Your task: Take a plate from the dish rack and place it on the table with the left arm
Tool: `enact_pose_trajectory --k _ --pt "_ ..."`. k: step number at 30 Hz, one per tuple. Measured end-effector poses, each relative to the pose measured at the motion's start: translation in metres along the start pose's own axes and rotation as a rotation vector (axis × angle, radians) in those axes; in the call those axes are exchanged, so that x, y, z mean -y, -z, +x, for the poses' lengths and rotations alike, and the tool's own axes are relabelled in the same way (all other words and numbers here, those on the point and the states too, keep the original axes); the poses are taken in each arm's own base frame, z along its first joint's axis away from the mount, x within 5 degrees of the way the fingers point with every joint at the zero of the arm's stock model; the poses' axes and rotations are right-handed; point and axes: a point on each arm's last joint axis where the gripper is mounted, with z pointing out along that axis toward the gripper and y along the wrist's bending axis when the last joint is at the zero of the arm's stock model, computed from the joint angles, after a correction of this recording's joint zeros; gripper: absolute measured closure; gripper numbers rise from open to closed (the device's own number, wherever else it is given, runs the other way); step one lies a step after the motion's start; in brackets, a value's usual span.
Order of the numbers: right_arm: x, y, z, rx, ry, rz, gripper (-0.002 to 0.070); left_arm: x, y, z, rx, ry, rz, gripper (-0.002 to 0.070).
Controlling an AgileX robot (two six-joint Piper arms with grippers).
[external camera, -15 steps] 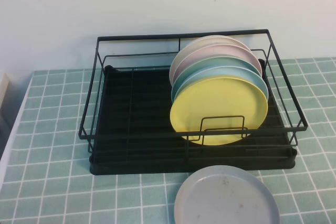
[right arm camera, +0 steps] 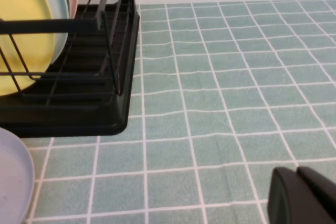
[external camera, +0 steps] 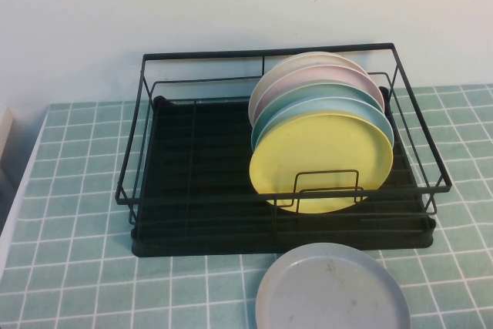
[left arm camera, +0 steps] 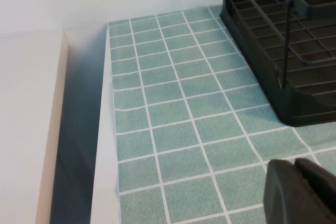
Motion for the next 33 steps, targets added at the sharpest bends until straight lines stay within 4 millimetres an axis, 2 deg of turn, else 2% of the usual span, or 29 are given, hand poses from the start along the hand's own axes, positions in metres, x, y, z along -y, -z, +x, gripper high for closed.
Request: enact_pose_trajectory --k 18,24,29,33 --pt "0.0 0.0 0.0 0.0 0.0 0.0 0.0678 0.001 0.0 -0.002 0.024 0.034 0.01 0.0678" --pt "0.0 0.0 0.0 0.0 0.0 0.0 0.0678 0.0 0.001 -0.015 0.178 0.149 0.011 0.0678" --pt "0.0 0.0 0.0 0.0 0.0 0.0 0.0678 -0.008 0.007 -0.034 0.406 0.312 -0.025 0.0678" --pt "0.0 0.0 0.0 0.0 0.0 0.0 0.0678 -0.012 0.011 -0.041 0.501 0.35 -0.056 0.0678"
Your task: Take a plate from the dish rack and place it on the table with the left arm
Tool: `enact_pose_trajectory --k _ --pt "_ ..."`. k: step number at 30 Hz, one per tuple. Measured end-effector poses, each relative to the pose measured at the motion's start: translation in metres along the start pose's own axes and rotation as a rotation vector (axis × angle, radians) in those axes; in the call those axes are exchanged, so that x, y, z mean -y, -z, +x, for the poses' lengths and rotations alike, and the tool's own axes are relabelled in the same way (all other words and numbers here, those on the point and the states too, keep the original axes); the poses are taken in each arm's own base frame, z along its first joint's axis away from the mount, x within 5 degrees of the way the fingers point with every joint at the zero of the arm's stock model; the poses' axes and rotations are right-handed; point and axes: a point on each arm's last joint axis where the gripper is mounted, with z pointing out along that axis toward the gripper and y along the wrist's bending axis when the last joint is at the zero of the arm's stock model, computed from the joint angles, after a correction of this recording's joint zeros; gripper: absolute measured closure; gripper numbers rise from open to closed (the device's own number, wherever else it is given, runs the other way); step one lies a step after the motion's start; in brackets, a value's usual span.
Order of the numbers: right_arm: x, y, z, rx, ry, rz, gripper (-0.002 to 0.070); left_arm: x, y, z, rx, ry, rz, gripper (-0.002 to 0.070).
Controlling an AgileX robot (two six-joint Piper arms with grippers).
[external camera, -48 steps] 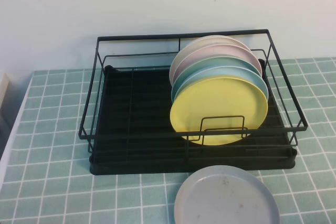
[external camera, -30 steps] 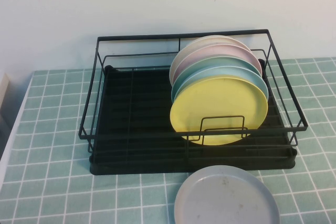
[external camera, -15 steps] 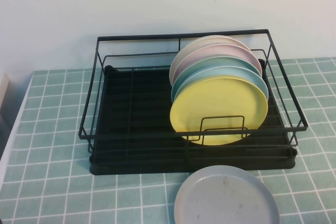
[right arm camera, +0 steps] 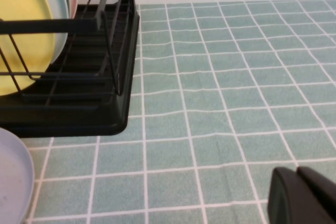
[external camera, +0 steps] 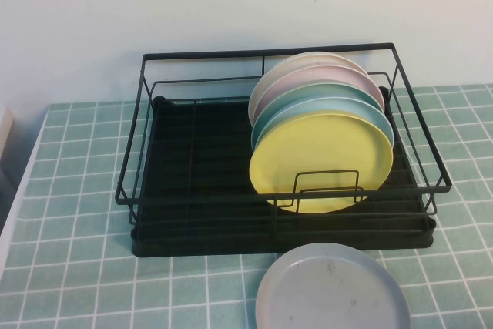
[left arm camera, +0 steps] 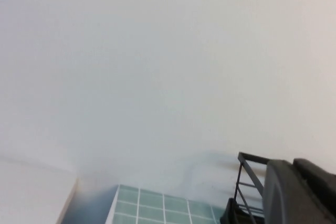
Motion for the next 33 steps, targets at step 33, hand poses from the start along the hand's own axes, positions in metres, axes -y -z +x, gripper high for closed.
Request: enact_pose_trajectory --k 33 --pt "0.0 0.0 0.0 0.0 0.0 0.0 0.0678 0.063 -0.017 -0.171 0.118 -0.098 0.092 0.0678"
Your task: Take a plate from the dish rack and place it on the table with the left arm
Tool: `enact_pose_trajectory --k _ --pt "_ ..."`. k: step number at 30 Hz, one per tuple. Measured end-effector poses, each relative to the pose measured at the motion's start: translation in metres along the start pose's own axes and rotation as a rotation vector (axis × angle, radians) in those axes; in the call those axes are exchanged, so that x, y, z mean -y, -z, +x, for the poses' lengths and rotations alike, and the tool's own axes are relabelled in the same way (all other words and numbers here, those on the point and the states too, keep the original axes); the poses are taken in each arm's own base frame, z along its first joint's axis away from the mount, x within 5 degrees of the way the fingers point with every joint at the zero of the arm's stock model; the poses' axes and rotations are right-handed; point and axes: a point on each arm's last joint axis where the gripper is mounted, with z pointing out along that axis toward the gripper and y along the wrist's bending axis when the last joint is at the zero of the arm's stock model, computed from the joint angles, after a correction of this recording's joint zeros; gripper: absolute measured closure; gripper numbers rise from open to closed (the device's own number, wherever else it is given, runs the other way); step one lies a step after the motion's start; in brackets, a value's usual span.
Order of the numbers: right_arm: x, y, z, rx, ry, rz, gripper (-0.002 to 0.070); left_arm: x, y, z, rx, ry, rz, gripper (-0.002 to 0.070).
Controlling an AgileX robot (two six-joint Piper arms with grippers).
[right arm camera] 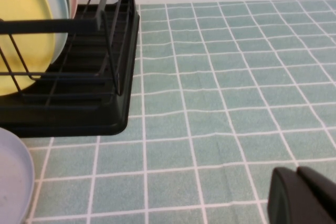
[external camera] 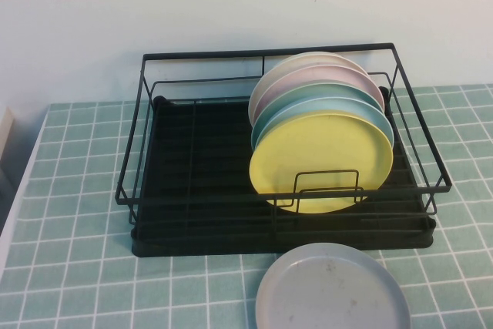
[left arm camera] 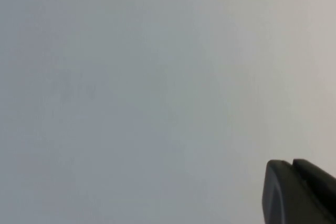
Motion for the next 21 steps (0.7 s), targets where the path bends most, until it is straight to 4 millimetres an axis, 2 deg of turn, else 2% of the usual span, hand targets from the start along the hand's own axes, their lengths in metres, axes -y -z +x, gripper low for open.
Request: enact_pose_trajectory --k 6,8,10,11,12,15,21 --pt "0.0 0.0 0.0 0.0 0.0 0.0 0.0678 0.004 -0.061 -0.005 -0.434 -0.124 -0.05 0.0678" --pt "0.0 0.0 0.0 0.0 0.0 0.0 0.0678 0.01 -0.085 0.0 -0.601 -0.188 0.027 0.0678" --pt "0.0 0.0 0.0 0.0 0.0 0.0 0.0678 0.015 -0.096 0.004 -0.674 -0.207 0.088 0.0678" --pt "0.0 0.0 0.0 0.0 0.0 0.0 0.0678 0.024 -0.116 0.012 -0.781 -0.212 0.218 0.0678" --pt "0.0 0.0 0.0 0.0 0.0 0.0 0.0678 0.03 -0.128 0.018 -0.823 -0.198 0.294 0.0678" --pt "0.0 0.0 0.0 0.0 0.0 0.0 0.0678 0.044 -0.158 0.035 -0.856 -0.093 0.476 0.0678" --pt "0.0 0.0 0.0 0.0 0.0 0.0 0.0678 0.057 -0.203 0.058 -0.787 0.201 0.613 0.0678"
